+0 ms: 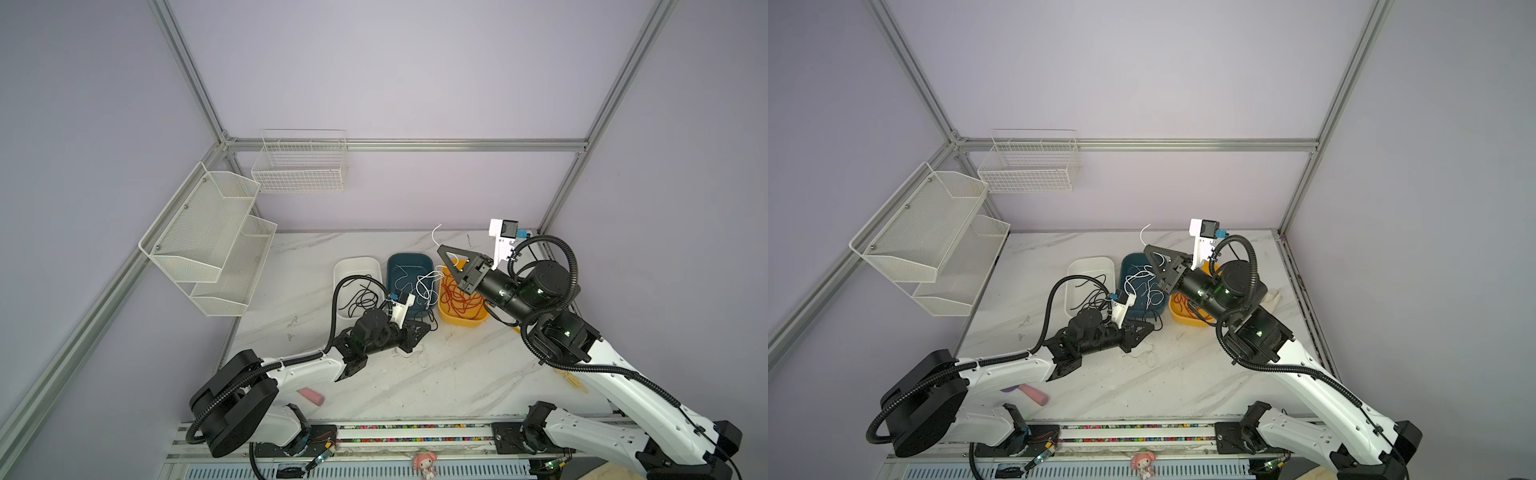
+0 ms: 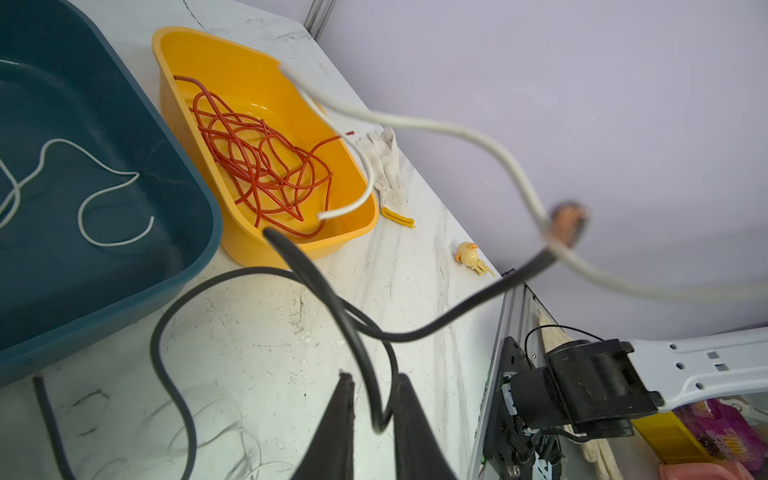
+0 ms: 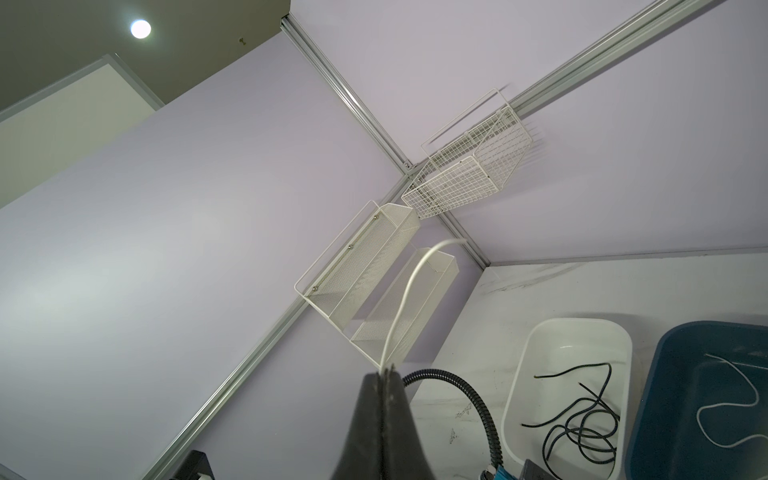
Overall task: Untangle the cables
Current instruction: 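Pull the black wire toward the robot with the left gripper while the right holds up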
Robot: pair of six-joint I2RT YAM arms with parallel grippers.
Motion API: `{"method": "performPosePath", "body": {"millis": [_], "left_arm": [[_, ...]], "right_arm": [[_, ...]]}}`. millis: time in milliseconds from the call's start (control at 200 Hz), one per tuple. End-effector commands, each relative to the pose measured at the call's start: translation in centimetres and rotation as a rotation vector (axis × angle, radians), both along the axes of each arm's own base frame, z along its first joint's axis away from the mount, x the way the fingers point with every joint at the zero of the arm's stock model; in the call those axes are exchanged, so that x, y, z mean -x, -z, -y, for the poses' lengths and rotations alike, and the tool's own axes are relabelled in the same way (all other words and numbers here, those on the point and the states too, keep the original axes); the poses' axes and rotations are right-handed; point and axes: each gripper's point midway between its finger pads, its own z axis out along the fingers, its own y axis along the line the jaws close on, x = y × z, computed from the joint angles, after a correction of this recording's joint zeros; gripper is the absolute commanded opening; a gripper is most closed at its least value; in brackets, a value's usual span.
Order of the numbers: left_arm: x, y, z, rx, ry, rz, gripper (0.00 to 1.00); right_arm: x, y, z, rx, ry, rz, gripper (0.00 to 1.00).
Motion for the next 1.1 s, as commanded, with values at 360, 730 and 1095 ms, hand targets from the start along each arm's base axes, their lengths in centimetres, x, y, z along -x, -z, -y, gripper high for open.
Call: {"method": "performPosePath", "body": {"millis": [360, 730, 1095], "left_arm": [[2.5, -3.1, 0.5, 0.080, 0.120, -0.002, 0.00], [5.5, -2.0, 0.4, 0.043, 0.205, -0.057, 0.00], [6.3, -3.3, 1.5, 0.052, 0.254, -0.042, 0.00]], "right_arm": [[-0.8, -0.4, 0.3, -0.029, 0.054, 0.021, 0.00], [-3.0, 1.1, -1.6, -0.066, 0.053, -0.019, 0.00], [-4.5, 3.8, 0.9, -0.150, 0.204, -0.088, 0.00]]}}
